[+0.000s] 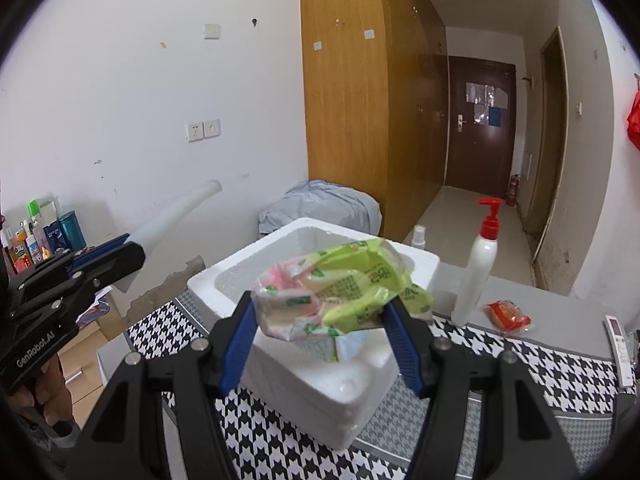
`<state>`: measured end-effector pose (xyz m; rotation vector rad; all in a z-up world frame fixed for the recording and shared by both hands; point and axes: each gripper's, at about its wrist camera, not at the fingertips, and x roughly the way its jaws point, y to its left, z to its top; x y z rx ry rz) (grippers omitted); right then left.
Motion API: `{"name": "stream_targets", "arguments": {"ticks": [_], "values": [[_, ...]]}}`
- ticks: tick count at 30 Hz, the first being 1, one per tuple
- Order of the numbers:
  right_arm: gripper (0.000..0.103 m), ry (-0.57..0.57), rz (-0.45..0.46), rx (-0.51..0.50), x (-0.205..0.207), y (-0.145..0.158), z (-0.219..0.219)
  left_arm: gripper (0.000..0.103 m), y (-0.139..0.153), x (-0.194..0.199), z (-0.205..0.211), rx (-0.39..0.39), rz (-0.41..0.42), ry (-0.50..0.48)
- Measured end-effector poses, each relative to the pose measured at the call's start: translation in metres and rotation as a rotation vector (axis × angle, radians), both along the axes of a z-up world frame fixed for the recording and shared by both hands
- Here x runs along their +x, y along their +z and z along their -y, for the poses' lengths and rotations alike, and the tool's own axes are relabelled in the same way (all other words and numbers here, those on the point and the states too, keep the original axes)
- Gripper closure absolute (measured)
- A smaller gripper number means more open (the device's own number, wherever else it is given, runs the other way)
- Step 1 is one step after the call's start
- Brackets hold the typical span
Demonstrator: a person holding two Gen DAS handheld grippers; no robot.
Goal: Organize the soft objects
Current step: 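Lower the wipe packet into the foam box and open the right tool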
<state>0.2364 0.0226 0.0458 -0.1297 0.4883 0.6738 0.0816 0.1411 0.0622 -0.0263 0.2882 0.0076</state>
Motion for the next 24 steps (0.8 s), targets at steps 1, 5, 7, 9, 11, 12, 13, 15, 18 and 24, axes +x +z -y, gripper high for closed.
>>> {"name": "stream_targets", "arguments": {"ticks": [1, 5, 7, 9, 11, 12, 13, 15, 18, 24], "values": [[0.036, 0.001, -0.004, 0.002, 0.001, -0.001, -0.002, 0.088, 0.000, 0.000, -0.001, -0.001, 0.000, 0.001], [0.036, 0.002, -0.013, -0.004, 0.006, -0.003, -0.011, 0.088, -0.001, 0.001, -0.004, -0.001, 0.001, 0.007], [0.036, 0.003, -0.017, -0.005, 0.009, -0.004, -0.016, 0.088, -0.002, 0.002, -0.008, -0.002, -0.002, 0.013], [0.036, 0.002, -0.022, -0.007, 0.013, -0.004, -0.020, 0.088, -0.003, 0.003, -0.011, -0.005, -0.003, 0.016], [0.036, 0.004, -0.029, -0.008, 0.017, -0.006, -0.023, 0.088, -0.004, 0.004, -0.013, -0.006, -0.006, 0.019], [0.036, 0.007, -0.034, -0.006, 0.018, -0.006, -0.025, 0.088, -0.004, 0.005, -0.013, -0.009, -0.006, 0.019], [0.036, 0.008, -0.039, -0.006, 0.020, -0.007, -0.026, 0.088, -0.005, 0.005, -0.015, -0.011, -0.005, 0.019], [0.036, 0.005, -0.040, -0.013, 0.024, -0.009, -0.030, 0.088, -0.006, 0.006, -0.018, -0.015, -0.005, 0.019], [0.036, 0.002, -0.051, -0.024, 0.029, -0.013, -0.035, 0.088, -0.007, 0.009, -0.022, -0.020, -0.008, 0.023], [0.029, 0.000, -0.068, -0.043, 0.041, -0.020, -0.041, 0.088, -0.010, 0.014, -0.024, -0.028, -0.013, 0.017]]}}
